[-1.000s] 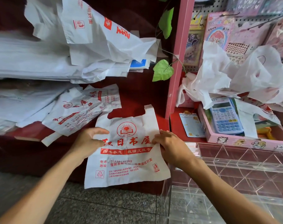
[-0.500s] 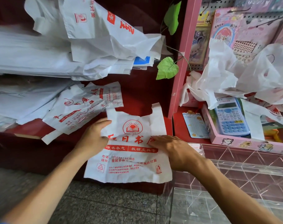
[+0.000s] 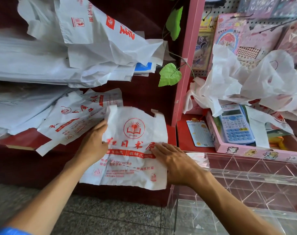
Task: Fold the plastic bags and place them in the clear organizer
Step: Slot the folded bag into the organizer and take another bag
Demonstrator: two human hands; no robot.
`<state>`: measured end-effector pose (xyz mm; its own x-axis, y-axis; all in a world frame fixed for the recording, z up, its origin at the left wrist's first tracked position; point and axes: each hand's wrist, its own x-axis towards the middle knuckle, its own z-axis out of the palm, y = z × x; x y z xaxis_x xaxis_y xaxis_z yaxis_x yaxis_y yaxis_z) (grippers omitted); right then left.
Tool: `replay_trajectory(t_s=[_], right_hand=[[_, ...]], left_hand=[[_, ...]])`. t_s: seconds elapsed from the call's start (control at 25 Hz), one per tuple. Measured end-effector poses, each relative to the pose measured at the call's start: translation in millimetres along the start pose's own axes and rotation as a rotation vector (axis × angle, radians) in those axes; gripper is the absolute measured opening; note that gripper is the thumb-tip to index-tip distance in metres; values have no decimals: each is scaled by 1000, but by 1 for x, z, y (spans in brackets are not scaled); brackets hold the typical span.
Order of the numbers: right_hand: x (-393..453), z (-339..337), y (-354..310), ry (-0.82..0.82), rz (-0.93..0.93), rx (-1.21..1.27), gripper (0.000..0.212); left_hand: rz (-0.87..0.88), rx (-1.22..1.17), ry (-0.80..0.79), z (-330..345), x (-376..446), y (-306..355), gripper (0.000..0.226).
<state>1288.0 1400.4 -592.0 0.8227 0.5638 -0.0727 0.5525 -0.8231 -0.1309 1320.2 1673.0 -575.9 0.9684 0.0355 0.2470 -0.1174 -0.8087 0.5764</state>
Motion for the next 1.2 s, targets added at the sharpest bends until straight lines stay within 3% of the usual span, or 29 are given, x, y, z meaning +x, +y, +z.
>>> replay_trajectory(t_s=[0.08,0.16,0.32,0.4,0.48,0.56,0.6,0.76,0.84,0.88,0.96,1.04,1.12,1.2], right_hand=[[2,-2,0,-18,-5,-10,91],[3,-2,0,-21,-1,-21,92],[7,2,0,4,14,-25,87],[8,2,1,-12,27,-30,87],[7,1,-2,-44,34,-26,90],[5,-3,-3,-19,41,-6,96],[3,-5,-2,22,39,10,94],[0,-11,5,103,-45,11,53],[-1,-11,8,52,-51,-19,50],[-2,-11,9,37,-44,-15,52],[-3,-15,7,4,-6,56,79],[-5,-20,4,-62,15,91,91],[-8,-23,4,-139,28,100,91],[-11,-26,5,-177,41,118,93]], left_hand=[[-181,-27,-120,3,3,-5,51],[-237,-37,-120,5,7,-12,50],[185,79,121,1,4,-14,65],[353,107,156,-3,2,-3,68],[250,117,36,-2,-1,10,70],[-14,94,-73,5,2,8,59],[-101,44,-67,7,4,3,52],[-241,-96,100,1,9,-15,20],[-300,-56,93,-3,10,-21,45],[-325,-31,55,-5,9,-22,60],[-321,16,-9,-3,7,-22,78],[-260,17,55,-1,8,-21,71],[-205,-40,210,-7,10,-18,51],[-159,-58,300,-14,12,-16,50]])
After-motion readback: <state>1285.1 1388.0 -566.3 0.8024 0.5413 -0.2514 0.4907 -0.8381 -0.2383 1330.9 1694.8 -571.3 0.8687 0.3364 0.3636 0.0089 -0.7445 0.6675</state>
